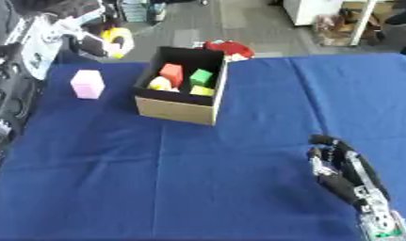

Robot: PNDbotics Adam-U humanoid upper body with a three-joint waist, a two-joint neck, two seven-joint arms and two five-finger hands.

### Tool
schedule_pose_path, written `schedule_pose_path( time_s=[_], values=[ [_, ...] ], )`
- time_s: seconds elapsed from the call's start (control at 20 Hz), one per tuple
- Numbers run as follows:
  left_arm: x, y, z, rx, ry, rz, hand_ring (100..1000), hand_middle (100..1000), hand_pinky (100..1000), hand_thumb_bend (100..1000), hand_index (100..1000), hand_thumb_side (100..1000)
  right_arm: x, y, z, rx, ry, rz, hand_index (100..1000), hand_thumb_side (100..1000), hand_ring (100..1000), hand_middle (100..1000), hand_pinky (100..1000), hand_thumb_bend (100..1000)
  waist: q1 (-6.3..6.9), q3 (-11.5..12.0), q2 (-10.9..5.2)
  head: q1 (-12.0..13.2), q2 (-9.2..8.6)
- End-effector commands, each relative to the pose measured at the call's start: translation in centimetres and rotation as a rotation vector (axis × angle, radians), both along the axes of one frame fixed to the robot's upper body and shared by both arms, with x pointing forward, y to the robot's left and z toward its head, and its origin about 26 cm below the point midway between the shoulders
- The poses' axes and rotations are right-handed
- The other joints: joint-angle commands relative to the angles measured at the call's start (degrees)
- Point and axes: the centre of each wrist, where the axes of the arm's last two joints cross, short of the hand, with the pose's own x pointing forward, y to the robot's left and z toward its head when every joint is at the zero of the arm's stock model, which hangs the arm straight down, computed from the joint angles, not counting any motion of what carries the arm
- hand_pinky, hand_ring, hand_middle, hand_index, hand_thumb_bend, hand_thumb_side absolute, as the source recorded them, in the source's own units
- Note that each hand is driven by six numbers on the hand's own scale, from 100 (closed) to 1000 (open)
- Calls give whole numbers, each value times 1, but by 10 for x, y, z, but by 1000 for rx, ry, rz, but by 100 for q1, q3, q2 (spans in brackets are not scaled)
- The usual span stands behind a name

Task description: Pick up objects on the table and place them in the box.

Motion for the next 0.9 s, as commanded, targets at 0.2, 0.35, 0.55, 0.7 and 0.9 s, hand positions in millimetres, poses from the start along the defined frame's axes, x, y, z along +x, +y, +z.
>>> schedule_pose_path(
  time_s=[0.2, 0.35, 0.55, 0.7, 0.9],
  values=[
    [5, -48, -26, 7, 5, 60, 396, 450, 495, 109, 670, 222, 5, 0, 9, -8, -30, 13, 807, 277, 678, 745, 767, 100, -90, -61, 27, 58, 21],
    [4, -61, -45, 9, -7, 103, 515, 558, 625, 174, 782, 234, 5, 1, 10, -5, -32, 15, 807, 277, 678, 745, 767, 100, -100, -76, 45, 73, 21],
    [3, -64, -55, -3, -59, 141, 655, 713, 733, 270, 900, 229, 5, 1, 10, -4, -31, 15, 807, 278, 678, 745, 767, 100, -104, -82, 50, 81, 21],
    [4, -56, -53, -16, -86, 168, 732, 786, 767, 301, 947, 269, 5, 1, 10, -4, -31, 16, 807, 278, 678, 745, 767, 100, -96, -77, 42, 82, 21],
    [6, -32, -37, -81, -115, 194, 746, 801, 779, 193, 948, 256, 5, 0, 10, -8, -31, 14, 807, 282, 678, 745, 767, 100, -72, -44, 32, 77, 21]
  ],
)
